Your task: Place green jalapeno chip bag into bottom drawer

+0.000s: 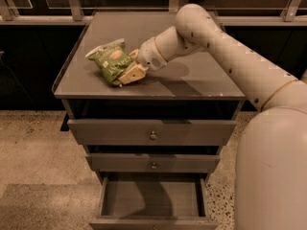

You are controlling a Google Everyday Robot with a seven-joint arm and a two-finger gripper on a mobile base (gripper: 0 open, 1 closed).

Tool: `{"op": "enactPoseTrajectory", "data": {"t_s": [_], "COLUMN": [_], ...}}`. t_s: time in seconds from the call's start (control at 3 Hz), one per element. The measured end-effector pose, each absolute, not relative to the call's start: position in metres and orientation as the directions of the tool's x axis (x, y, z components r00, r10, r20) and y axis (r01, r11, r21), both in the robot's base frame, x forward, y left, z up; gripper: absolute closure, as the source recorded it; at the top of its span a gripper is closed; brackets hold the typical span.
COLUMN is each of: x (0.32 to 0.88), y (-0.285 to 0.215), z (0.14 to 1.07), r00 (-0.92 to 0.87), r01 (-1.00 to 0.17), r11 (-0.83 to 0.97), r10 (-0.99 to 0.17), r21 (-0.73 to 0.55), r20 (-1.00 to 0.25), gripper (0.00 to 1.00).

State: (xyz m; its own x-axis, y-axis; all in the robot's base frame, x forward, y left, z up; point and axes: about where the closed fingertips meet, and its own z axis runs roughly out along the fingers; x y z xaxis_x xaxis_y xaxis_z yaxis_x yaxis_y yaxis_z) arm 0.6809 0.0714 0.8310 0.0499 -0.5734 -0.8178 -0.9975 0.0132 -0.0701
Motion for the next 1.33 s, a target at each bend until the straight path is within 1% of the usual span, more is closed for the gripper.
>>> {"op": "enactPoseTrajectory", "data": {"t_s": [0.33, 0.67, 1.0, 1.33], "x": [0.664, 0.622, 0.56, 0.49], "y": [0.069, 0.051, 0.031, 0.037], "z": [0.831, 0.877, 0.92, 0.942], "r00": [0.039, 0.02, -0.013, -0.004], "r01": [-0.997, -0.98, -0.948, -0.92], "r11": [0.026, 0.146, 0.261, 0.316], "r10": [-0.588, -0.595, -0.604, -0.6], "r21": [-0.067, -0.132, -0.182, -0.232], "r20": [-0.808, -0.804, -0.797, -0.8], "gripper": [1.0, 1.0, 1.0, 1.0]}}
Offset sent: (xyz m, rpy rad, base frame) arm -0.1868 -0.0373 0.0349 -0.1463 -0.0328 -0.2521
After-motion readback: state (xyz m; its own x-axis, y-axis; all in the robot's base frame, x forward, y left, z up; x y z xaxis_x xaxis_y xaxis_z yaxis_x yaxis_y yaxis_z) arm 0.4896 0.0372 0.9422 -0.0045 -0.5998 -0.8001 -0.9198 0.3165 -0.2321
